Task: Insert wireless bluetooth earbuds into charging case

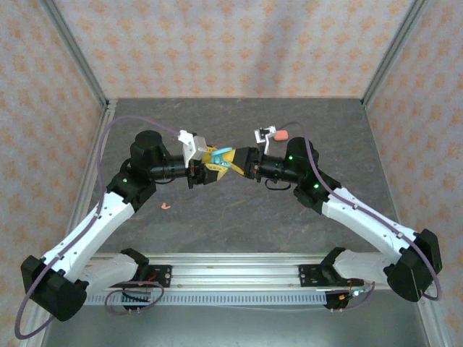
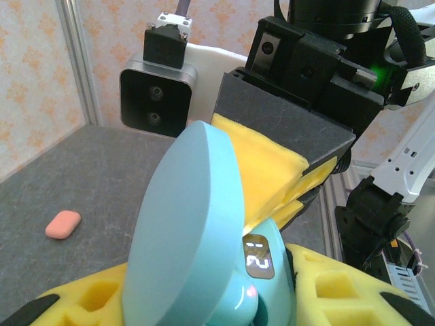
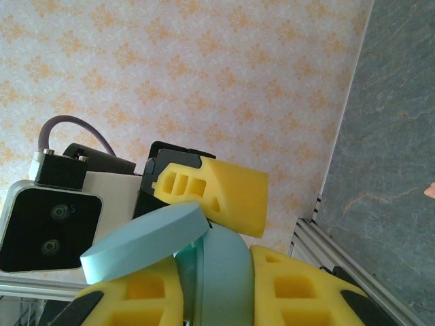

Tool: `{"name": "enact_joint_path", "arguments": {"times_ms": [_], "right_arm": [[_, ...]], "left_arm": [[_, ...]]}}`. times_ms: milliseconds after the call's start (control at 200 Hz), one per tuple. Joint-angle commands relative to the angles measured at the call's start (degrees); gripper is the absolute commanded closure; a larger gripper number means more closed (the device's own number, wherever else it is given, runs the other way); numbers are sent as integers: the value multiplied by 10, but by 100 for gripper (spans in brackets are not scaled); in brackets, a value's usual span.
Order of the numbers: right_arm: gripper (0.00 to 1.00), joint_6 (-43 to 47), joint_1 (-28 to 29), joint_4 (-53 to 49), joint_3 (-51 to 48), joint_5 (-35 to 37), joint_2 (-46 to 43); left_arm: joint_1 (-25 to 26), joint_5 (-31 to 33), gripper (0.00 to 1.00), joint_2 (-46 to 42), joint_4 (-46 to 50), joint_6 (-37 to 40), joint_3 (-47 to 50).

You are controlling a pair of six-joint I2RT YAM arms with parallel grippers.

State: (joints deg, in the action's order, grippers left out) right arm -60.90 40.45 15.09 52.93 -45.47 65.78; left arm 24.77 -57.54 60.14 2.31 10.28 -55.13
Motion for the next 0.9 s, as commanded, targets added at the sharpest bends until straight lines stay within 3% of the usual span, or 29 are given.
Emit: {"name": "enact_joint_path", "arguments": {"times_ms": [0,230,465,891], "right_arm": [[72,-4,-4,24,12,-6,-12],[45,-3,-5,27,9,-3,-22],[38,-11,-7,42,6,1,-28],[32,-11,-9,33,10,32,-32]], "left_arm": [[4,0,60,-6,-2,-1,-7],[2,-3,60,9,-1,-19,-20],[0,-7,60,16,-6,-31,-25],[0,-9,61,14,-3,-37,-23]]}}
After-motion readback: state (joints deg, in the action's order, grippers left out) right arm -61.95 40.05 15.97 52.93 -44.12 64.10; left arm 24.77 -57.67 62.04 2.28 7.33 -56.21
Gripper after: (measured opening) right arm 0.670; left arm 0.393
